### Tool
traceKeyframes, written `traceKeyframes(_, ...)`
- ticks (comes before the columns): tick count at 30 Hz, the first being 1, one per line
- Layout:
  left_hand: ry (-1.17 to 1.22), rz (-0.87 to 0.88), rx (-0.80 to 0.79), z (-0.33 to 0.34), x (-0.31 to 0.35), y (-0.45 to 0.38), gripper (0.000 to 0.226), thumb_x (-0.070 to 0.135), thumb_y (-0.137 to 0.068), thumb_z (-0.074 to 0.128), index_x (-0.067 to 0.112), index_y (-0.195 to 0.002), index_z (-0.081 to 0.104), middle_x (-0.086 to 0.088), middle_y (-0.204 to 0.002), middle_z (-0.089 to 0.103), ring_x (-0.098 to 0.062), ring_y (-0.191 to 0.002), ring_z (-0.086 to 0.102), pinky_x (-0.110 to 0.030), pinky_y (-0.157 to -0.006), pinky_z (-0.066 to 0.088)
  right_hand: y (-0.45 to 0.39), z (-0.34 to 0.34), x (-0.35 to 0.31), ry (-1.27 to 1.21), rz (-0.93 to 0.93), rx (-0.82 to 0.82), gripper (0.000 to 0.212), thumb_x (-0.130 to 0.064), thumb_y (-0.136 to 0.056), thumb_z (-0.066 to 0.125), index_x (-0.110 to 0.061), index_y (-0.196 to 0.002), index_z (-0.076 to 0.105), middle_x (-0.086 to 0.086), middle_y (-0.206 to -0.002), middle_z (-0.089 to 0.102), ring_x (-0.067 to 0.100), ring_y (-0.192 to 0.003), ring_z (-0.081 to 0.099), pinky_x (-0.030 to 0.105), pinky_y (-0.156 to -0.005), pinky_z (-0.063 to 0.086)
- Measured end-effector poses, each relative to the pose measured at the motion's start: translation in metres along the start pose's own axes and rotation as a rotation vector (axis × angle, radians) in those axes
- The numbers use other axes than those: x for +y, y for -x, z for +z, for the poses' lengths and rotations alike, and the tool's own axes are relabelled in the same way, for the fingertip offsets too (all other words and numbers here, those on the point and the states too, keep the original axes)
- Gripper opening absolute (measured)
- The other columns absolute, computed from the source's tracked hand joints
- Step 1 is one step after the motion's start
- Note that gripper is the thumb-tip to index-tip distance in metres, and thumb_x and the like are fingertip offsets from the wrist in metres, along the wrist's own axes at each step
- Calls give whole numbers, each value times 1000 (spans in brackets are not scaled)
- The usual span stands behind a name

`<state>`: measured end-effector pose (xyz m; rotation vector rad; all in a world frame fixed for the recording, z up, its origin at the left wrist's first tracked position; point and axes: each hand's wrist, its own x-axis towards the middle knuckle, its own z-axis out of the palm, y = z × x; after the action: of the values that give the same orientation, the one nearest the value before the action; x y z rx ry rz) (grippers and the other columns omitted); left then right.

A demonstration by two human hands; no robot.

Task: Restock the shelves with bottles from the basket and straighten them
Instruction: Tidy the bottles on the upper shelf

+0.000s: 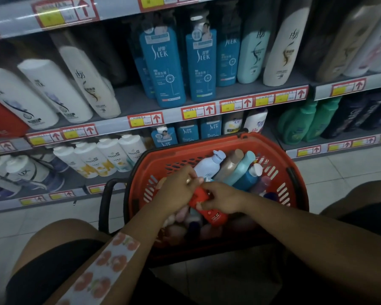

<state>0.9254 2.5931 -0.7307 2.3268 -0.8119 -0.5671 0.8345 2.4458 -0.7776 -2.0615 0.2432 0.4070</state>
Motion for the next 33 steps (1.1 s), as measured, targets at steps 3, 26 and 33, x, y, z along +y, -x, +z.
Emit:
traceKeyframes(3, 38, 66, 148, -15, 5, 0, 22, 45, -93, 66, 25, -88, 57, 9, -74, 61, -4, -70, 57, -23, -60, 38, 7, 2, -10, -167, -21, 5, 34, -46, -83, 77, -27, -110, 69, -1, -103, 75, 17, -98, 72, 45, -94, 57)
traceKeyframes(26, -1, 244, 596, -194, 92, 92, 34, 56, -95, 56, 28, -78, 62, 11, -74, 62, -5, -75, 60, -27, -62, 43, 41, 12, -150, -307, -336, 74, 27, -33, -93, 70, -27, -119, 64, -4, -106, 75, 14, -94, 72, 41, -88, 58)
traceKeyframes(33, 132, 357, 705, -289, 127, 133, 17, 35, -99, 58, 29, -85, 66, 10, -77, 70, -5, -66, 63, -29, -65, 49, 57, -8, -254, -270, -487, 112, 30, -34, -97, 66, -27, -126, 59, 0, -115, 73, 21, -105, 70, 42, -97, 56)
